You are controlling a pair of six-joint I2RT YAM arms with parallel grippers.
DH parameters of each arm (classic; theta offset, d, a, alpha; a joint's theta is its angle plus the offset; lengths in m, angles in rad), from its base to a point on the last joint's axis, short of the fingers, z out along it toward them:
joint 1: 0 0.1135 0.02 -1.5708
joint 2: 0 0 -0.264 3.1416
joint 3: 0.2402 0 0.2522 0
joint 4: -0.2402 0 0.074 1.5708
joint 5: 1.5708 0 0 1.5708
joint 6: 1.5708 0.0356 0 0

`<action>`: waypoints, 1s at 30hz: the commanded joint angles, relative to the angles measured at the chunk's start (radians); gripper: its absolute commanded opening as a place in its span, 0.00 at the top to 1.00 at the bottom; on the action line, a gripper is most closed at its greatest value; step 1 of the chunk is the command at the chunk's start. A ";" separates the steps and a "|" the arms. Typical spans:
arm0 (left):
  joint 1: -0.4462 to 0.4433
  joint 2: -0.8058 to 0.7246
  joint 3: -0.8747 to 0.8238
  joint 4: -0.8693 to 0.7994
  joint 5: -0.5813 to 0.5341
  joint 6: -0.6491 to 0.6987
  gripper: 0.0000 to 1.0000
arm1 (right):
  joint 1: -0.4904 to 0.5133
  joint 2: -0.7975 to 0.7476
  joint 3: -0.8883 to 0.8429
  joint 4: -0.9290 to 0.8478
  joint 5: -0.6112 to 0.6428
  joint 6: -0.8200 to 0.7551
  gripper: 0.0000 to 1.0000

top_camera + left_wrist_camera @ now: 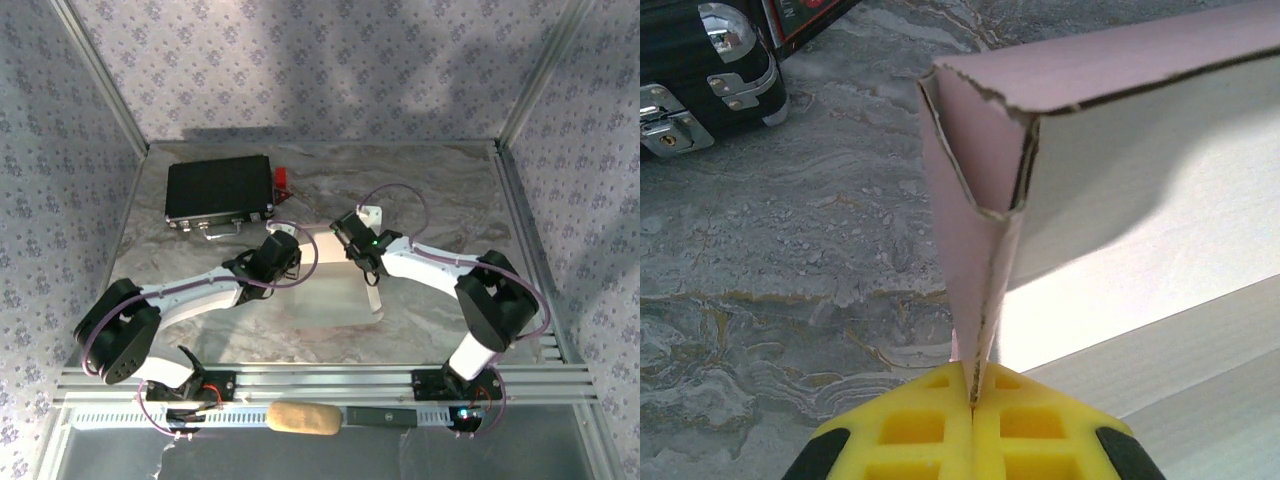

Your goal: Fold the paper box

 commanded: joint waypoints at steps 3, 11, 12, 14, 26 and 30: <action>0.000 0.019 0.030 -0.015 -0.018 0.003 1.00 | -0.009 0.055 0.032 -0.015 0.032 -0.005 0.80; 0.013 0.043 0.023 -0.006 -0.023 0.018 1.00 | -0.001 0.103 0.070 -0.119 0.083 0.076 1.00; 0.015 0.050 0.022 0.001 -0.023 0.020 1.00 | 0.001 0.106 0.080 -0.138 0.086 0.081 1.00; 0.023 0.068 0.022 0.012 -0.019 0.024 1.00 | 0.006 0.124 0.114 -0.196 0.090 0.098 1.00; 0.159 0.121 -0.035 0.173 0.237 0.082 0.85 | -0.026 0.205 0.251 -0.306 -0.011 0.061 1.00; 0.199 0.127 -0.044 0.203 0.305 0.083 0.84 | -0.035 0.224 0.284 -0.327 -0.033 0.050 1.00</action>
